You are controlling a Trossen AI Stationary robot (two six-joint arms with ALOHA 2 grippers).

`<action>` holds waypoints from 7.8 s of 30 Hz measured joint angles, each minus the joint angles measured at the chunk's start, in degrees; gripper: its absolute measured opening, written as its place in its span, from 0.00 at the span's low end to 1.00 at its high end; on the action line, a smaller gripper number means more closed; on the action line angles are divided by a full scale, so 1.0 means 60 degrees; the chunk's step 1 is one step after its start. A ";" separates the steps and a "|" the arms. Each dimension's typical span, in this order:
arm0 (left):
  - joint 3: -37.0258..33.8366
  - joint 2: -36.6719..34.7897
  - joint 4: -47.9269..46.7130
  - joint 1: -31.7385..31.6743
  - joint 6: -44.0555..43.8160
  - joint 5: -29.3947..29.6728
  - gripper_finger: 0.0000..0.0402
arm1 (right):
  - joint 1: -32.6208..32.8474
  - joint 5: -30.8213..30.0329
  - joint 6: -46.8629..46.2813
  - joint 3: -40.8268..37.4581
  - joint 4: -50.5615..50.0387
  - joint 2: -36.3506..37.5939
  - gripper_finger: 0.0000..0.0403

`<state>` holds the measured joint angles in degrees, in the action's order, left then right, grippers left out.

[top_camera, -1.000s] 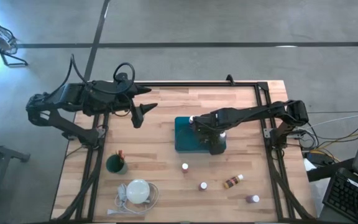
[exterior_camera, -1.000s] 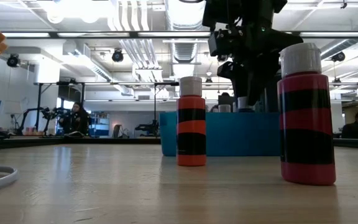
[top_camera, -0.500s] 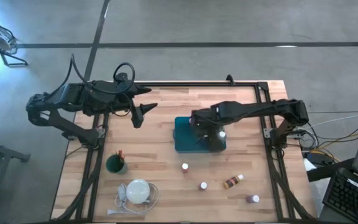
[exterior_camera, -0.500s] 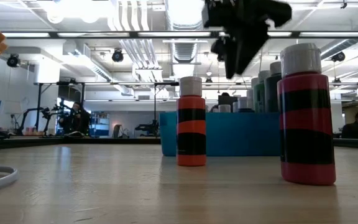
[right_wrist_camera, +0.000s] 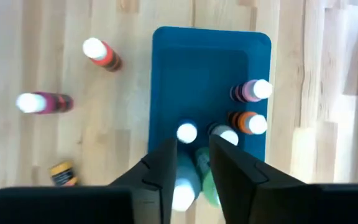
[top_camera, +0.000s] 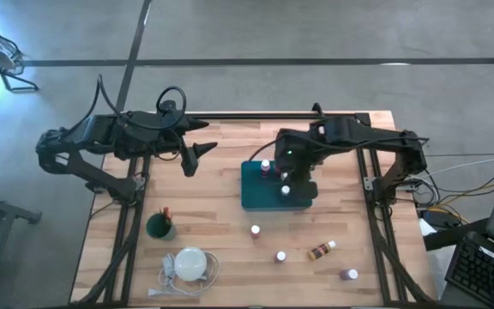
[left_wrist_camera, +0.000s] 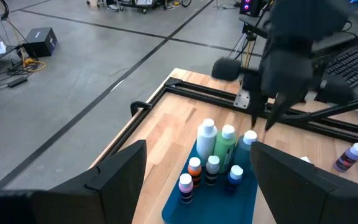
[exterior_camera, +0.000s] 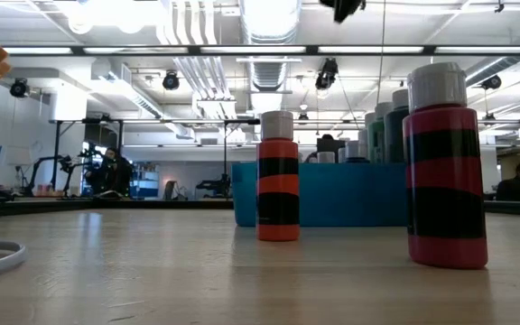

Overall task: Pick & Place Paint Supplies
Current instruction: Put the light purple paint bottle into the blue bin

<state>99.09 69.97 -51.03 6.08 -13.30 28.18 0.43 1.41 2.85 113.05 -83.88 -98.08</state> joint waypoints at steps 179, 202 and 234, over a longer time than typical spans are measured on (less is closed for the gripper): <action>-0.9763 -0.8338 0.1009 -0.0018 0.0914 0.2425 0.72 | 0.7007 -0.0751 -1.6937 -0.4986 0.2594 0.1037 0.28; -0.9770 -0.8335 0.1499 -0.0018 0.0889 0.2824 0.72 | 0.0200 -0.0935 -0.6722 -0.2052 0.1612 0.0691 0.28; -0.9770 -0.8335 0.1472 -0.0016 0.0812 0.2821 0.72 | -0.1682 0.0540 -0.1079 0.1775 -0.1027 -0.3812 0.28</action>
<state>40.47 19.97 -42.19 5.98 -8.43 45.10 -9.66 4.65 -3.62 123.70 -90.04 -120.95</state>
